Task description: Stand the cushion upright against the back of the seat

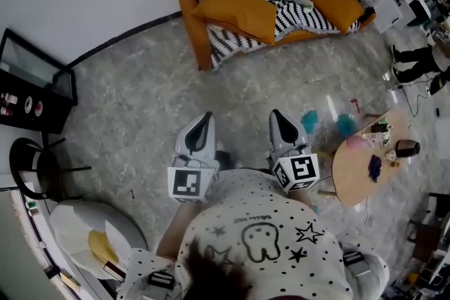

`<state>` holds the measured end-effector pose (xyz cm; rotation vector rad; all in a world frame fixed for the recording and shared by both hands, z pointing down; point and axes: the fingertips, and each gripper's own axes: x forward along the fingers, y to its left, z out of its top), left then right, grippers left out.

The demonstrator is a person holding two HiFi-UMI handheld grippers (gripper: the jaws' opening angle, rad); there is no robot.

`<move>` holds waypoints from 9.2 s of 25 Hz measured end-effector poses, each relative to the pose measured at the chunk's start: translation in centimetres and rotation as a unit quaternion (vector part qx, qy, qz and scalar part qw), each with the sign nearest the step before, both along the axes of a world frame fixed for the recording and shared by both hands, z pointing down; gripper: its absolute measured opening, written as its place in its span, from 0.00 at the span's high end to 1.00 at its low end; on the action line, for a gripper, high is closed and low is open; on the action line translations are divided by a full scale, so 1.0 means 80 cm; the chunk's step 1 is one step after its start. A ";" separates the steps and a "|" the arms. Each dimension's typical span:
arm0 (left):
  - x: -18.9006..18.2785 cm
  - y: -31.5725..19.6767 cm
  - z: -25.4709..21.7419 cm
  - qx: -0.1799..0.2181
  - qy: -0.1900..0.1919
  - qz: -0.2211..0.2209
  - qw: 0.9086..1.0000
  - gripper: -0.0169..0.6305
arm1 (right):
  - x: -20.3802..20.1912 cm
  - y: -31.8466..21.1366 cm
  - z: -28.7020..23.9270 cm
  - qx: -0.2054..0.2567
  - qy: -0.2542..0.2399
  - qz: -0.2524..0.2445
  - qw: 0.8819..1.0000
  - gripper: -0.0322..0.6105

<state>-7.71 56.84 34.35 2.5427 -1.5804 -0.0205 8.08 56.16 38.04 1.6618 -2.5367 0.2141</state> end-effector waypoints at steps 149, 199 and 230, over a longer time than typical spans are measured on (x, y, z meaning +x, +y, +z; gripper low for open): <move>0.111 -0.575 0.009 -0.010 0.033 -0.130 0.991 0.98 | 0.130 -0.609 0.025 -0.023 0.012 -0.091 0.996 0.95; -0.009 -0.762 0.017 -0.044 0.049 -0.083 0.994 0.98 | 0.017 -0.771 0.028 -0.046 0.027 -0.043 0.998 0.95; 0.032 -0.866 -0.004 -0.020 0.038 -0.199 0.979 0.98 | 0.035 -0.933 0.024 -0.040 0.022 -0.177 0.983 0.95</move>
